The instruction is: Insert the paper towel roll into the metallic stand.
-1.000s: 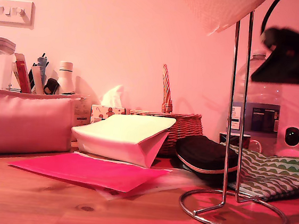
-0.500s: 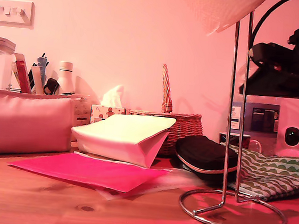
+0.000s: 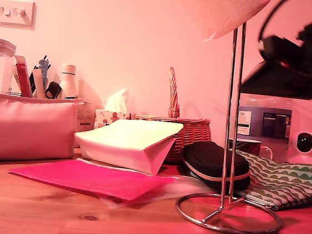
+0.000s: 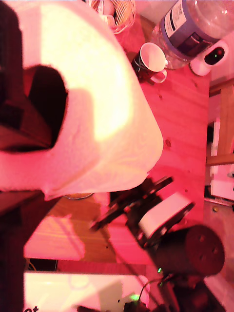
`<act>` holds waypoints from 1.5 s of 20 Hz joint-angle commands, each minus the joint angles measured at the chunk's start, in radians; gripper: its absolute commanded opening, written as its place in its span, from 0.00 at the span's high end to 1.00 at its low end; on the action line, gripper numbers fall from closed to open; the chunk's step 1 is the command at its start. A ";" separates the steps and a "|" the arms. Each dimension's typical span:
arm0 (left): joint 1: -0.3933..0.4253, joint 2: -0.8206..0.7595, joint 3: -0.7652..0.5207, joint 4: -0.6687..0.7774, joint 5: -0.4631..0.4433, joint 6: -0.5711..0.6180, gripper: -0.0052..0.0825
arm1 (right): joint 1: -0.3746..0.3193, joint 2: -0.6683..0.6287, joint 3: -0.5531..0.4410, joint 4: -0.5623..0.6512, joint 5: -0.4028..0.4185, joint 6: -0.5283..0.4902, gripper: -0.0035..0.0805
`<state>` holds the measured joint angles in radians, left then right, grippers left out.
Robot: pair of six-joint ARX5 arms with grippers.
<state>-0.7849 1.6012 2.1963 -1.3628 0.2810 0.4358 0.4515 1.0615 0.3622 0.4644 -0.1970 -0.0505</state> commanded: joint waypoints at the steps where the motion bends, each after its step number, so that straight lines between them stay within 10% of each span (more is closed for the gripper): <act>1: 0.003 0.011 0.004 0.001 -0.002 -0.017 0.97 | 0.006 0.003 -0.007 0.011 -0.003 0.000 0.97; 9: -0.002 0.016 0.004 0.001 0.055 -0.018 0.97 | 0.006 0.003 -0.007 0.021 -0.061 0.013 0.97; 13: -0.003 0.016 0.004 0.001 0.051 -0.017 0.97 | 0.006 0.000 -0.007 -0.068 -0.071 0.029 0.77; 30: -0.003 0.016 0.004 0.001 0.051 -0.017 0.97 | 0.006 0.021 -0.007 -0.090 -0.137 -0.029 0.78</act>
<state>-0.7849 1.6016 2.1963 -1.3682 0.3279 0.4229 0.4534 1.0763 0.3626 0.3847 -0.3351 -0.0772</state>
